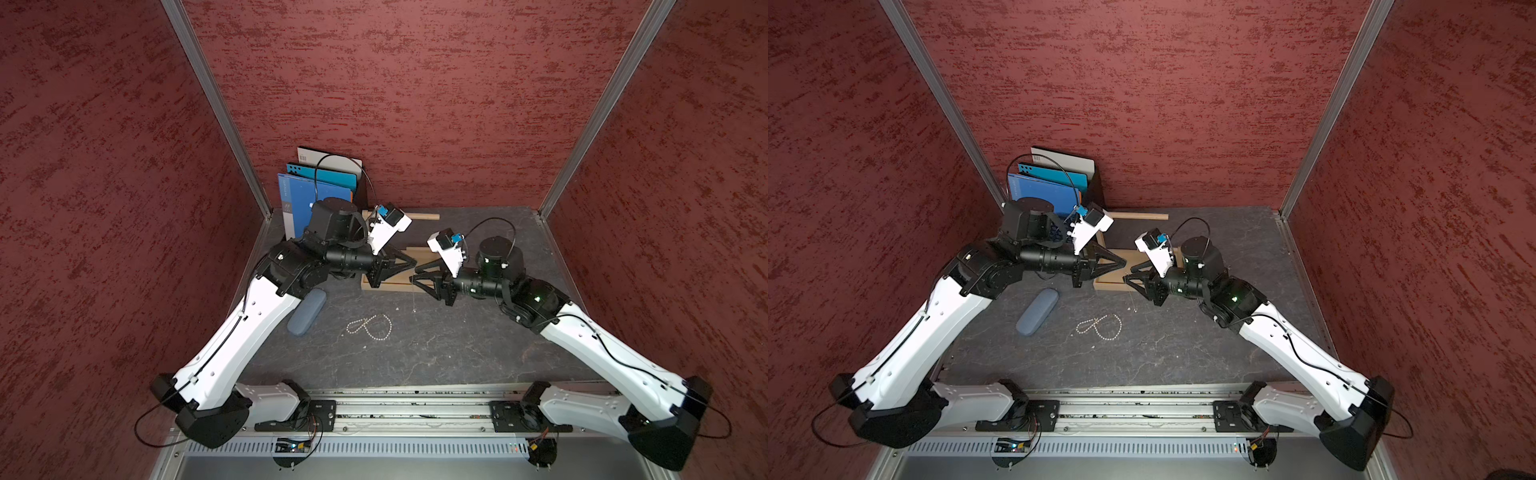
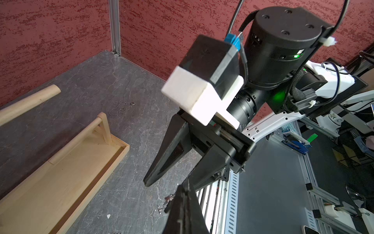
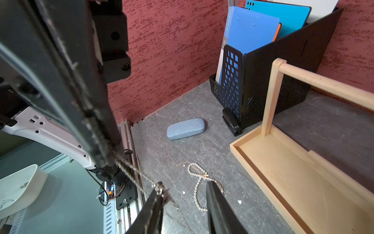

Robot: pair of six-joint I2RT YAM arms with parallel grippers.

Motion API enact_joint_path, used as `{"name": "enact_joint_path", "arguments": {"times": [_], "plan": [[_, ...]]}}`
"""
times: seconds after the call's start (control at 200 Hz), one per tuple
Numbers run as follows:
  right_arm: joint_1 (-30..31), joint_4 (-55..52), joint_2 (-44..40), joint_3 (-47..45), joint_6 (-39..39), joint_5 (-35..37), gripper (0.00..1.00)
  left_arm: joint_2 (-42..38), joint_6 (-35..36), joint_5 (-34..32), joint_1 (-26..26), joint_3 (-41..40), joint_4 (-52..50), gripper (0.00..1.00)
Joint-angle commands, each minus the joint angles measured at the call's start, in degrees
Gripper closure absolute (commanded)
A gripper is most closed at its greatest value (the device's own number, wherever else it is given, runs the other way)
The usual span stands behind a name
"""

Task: Hang the necklace on the jewelry display stand
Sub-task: Adjust the necklace.

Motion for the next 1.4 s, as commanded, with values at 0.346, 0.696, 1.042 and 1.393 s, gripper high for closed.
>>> {"name": "enact_joint_path", "arguments": {"times": [0.346, 0.696, 1.042, 1.393], "plan": [[1.5, 6.5, 1.7, 0.0, 1.8, 0.6, 0.76, 0.5, -1.5, 1.3, 0.4, 1.3, 0.3, 1.0], [2.1, 7.1, 0.1, -1.4, 2.4, 5.6, 0.89, -0.5, -2.8, 0.7, 1.5, 0.9, 0.8, 1.0], [2.1, 2.8, -1.7, 1.8, -0.5, 11.9, 1.0, -2.6, -4.8, 0.1, 2.3, -3.8, 3.4, 1.0], [2.5, -17.4, 2.6, 16.1, -10.1, 12.0, 1.0, -4.8, -6.3, -1.8, 2.2, -10.8, 9.2, 0.55]]}}
